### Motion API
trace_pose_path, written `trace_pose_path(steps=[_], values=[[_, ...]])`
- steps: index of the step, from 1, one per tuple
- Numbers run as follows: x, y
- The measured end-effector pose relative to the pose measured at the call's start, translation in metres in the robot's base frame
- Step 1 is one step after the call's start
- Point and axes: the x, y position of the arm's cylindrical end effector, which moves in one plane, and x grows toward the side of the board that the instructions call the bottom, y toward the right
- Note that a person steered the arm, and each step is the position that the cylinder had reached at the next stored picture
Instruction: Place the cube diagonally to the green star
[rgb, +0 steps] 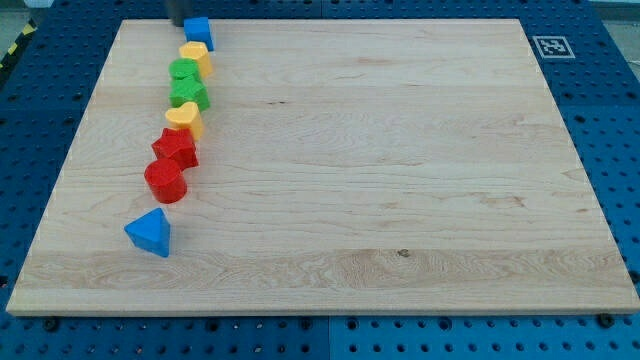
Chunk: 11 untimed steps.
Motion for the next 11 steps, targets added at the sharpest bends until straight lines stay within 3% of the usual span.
trace_pose_path(steps=[2, 7, 9, 11], values=[[0.002, -0.020], [0.026, 0.072], [0.019, 0.042], [0.032, 0.047]])
